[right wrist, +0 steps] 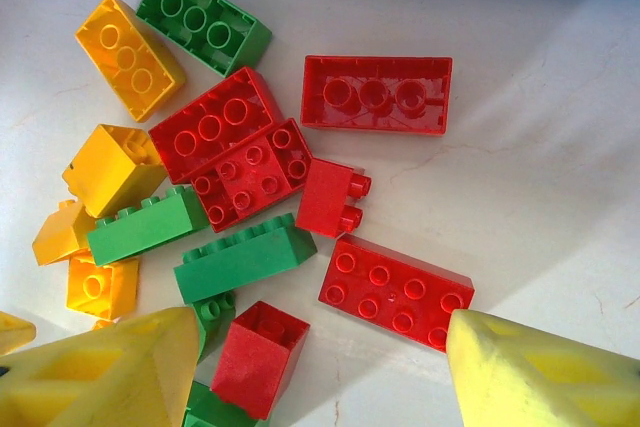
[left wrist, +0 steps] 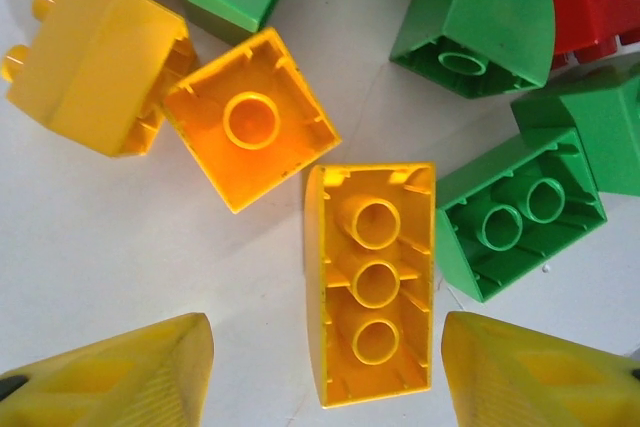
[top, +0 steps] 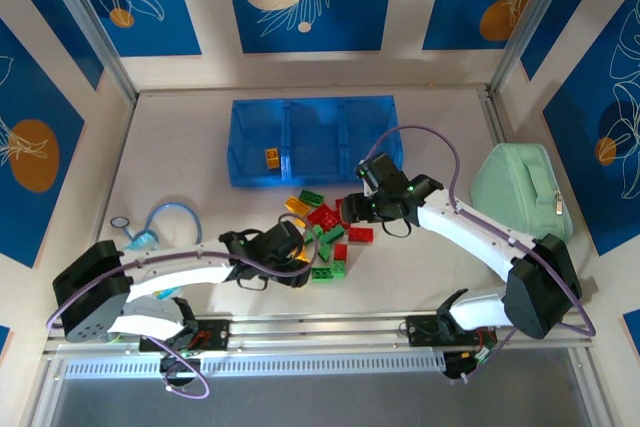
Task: Sort the legos into containers by color
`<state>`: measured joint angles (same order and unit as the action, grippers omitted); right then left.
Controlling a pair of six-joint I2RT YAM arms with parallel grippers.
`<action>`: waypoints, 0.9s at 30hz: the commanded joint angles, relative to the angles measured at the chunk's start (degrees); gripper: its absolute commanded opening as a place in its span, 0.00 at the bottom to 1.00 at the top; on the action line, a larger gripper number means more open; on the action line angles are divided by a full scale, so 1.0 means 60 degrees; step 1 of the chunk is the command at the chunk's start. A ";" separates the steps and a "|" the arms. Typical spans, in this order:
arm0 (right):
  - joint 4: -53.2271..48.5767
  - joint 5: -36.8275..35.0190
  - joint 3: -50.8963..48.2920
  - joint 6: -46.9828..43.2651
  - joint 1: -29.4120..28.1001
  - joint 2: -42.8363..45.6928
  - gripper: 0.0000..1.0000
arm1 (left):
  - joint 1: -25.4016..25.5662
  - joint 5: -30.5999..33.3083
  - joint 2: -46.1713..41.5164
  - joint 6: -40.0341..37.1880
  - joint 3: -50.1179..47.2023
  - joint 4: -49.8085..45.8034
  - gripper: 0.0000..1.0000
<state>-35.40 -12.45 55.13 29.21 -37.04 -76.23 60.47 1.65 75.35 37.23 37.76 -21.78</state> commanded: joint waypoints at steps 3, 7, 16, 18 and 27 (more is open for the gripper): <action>-0.0018 0.0126 -0.0077 0.0148 0.0050 0.0088 0.67 | 0.0212 -0.0275 0.0349 0.0085 0.0092 0.0200 0.62; -0.0004 0.0098 -0.0161 0.0167 0.0050 0.0126 0.67 | 0.0321 -0.0275 0.0744 0.0088 0.0223 0.0266 0.62; 0.0135 0.0075 -0.0442 0.0225 0.0079 0.0313 0.67 | 0.0396 -0.0120 0.1278 0.0284 0.0284 0.0589 0.57; 0.0172 0.0082 -0.0499 0.0248 0.0080 0.0333 0.66 | 0.0396 -0.0021 0.1376 0.0316 0.0346 0.0597 0.55; 0.0275 0.0053 -0.0675 0.0215 0.0152 0.0421 0.64 | 0.0396 0.0330 0.1778 0.0592 0.0642 0.0582 0.42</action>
<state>-33.87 -12.45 52.03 30.09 -36.51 -75.40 62.17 3.51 83.94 40.25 40.21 -21.87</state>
